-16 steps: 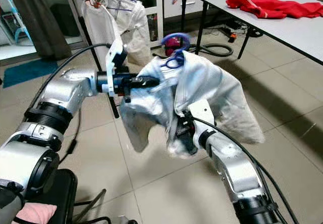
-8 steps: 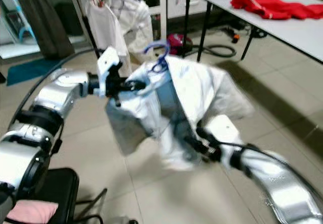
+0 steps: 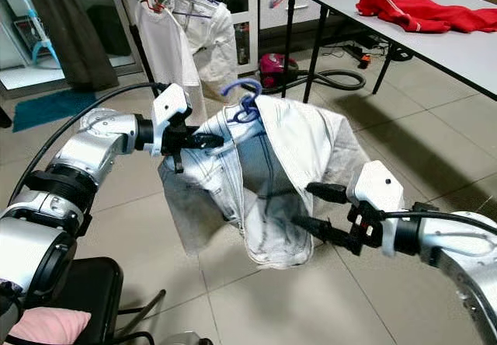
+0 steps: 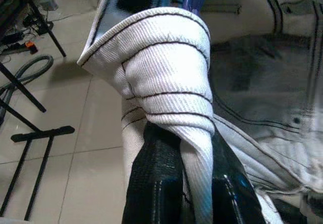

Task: Hang hanger

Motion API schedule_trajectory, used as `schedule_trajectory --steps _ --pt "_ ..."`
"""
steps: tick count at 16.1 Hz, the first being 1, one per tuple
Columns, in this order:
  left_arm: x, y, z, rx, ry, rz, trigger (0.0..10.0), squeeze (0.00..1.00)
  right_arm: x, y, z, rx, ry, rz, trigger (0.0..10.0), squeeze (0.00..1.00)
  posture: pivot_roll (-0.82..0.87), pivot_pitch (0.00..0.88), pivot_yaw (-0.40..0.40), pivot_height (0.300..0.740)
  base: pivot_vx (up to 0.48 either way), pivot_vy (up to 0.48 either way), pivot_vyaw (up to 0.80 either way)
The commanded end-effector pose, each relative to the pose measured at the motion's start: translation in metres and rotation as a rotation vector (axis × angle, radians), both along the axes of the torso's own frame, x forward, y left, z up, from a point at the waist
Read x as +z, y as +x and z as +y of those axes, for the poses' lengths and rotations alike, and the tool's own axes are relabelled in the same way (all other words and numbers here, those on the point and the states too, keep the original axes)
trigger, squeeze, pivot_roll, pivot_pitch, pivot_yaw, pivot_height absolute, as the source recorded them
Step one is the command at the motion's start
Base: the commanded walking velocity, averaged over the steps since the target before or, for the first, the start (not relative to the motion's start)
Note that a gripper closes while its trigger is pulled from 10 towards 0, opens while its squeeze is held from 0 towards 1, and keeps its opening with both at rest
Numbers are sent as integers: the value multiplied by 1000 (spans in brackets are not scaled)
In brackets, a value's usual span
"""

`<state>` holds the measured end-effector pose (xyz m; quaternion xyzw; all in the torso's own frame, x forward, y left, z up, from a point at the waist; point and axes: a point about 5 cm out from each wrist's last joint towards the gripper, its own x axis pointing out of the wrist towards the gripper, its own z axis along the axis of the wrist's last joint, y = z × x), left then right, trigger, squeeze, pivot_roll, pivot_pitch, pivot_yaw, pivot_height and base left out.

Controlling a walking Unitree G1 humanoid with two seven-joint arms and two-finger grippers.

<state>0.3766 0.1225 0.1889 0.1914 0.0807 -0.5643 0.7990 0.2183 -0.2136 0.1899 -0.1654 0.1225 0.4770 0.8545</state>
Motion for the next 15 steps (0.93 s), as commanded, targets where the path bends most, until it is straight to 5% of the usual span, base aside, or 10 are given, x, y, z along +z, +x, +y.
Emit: schedule_trajectory --steps 1,5,8,9,13,14,15 --pt "10 2 4 -11 15 -53 0 0 8 1 -4 3 -11 -25 10000 1000 -22 0 85 740 0 0 0" --pt "6 -5 6 -121 85 -73 0 0 39 10 -11 -24 51 -129 10000 1000 -24 0 88 740 0 0 0" --pt "1 -13 2 -252 132 -65 0 0 45 13 -3 22 -7 -164 10000 1000 -28 0 90 740 0 0 0" --pt "-1 -17 -2 -316 147 -48 0 0 40 16 11 57 -27 -161 10000 0 -30 0 90 740 0 0 0" --pt "-1 -25 -11 -434 109 35 0 0 38 22 48 125 80 -155 9608 0 -27 0 87 740 0 0 0" --pt "-2 -26 -13 -454 102 48 0 0 38 21 55 151 118 -141 8549 0 -28 0 88 740 0 0 0" --pt "-2 -27 -15 -472 92 53 0 0 38 21 60 166 150 -124 0 0 -28 0 89 740 0 0 0"
